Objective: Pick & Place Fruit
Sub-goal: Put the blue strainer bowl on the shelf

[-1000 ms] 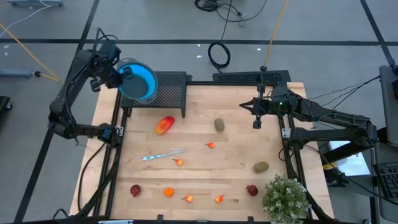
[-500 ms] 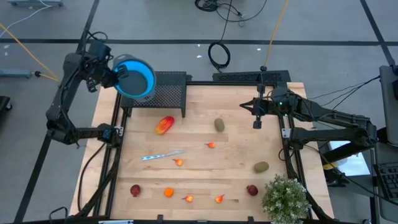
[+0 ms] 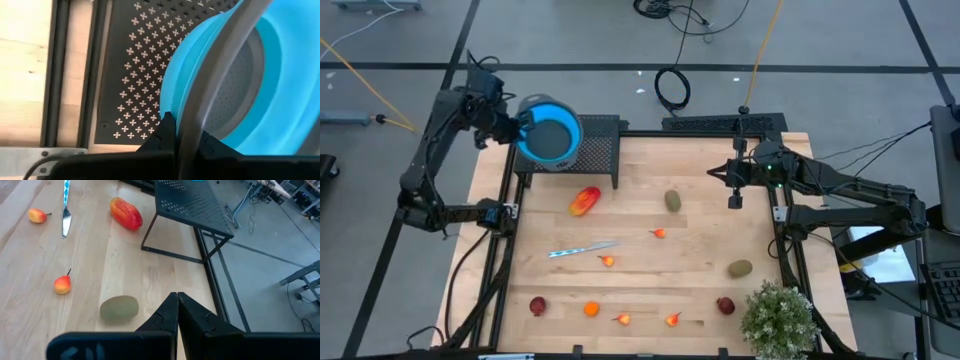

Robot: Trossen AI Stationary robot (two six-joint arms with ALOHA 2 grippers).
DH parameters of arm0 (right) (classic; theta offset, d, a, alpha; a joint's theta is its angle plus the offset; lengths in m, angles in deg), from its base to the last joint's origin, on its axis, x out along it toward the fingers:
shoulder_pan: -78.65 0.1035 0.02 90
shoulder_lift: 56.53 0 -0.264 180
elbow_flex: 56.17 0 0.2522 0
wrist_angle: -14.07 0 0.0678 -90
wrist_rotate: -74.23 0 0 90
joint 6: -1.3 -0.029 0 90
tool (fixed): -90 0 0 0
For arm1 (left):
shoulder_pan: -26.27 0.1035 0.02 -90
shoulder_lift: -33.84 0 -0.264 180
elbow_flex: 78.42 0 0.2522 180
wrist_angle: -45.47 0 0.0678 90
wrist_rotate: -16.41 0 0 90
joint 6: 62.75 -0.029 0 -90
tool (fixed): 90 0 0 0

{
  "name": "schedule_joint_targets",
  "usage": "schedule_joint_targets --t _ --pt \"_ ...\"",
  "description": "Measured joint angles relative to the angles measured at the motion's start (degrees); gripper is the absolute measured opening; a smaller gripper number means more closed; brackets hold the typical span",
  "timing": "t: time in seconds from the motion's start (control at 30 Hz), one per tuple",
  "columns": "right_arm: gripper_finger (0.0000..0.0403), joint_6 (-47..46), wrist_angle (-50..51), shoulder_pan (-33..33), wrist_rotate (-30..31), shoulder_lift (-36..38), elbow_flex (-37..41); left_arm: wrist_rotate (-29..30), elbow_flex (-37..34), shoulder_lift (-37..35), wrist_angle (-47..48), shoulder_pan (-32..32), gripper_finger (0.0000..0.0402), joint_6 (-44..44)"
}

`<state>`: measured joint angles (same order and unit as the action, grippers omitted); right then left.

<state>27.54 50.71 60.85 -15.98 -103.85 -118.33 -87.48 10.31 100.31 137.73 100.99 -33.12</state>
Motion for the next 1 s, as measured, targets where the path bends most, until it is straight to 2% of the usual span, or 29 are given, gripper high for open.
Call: schedule_joint_targets --t 0.43,1.0 --pt "0.0 0.0 0.3 0.0 0.1 0.0 0.0 1.9 -0.1 0.0 0.3 0.0 0.0 5.5" --pt "0.0 0.0 0.2 0.0 0.1 0.0 0.0 3.9 -0.1 0.0 1.2 -0.2 0.0 7.0"
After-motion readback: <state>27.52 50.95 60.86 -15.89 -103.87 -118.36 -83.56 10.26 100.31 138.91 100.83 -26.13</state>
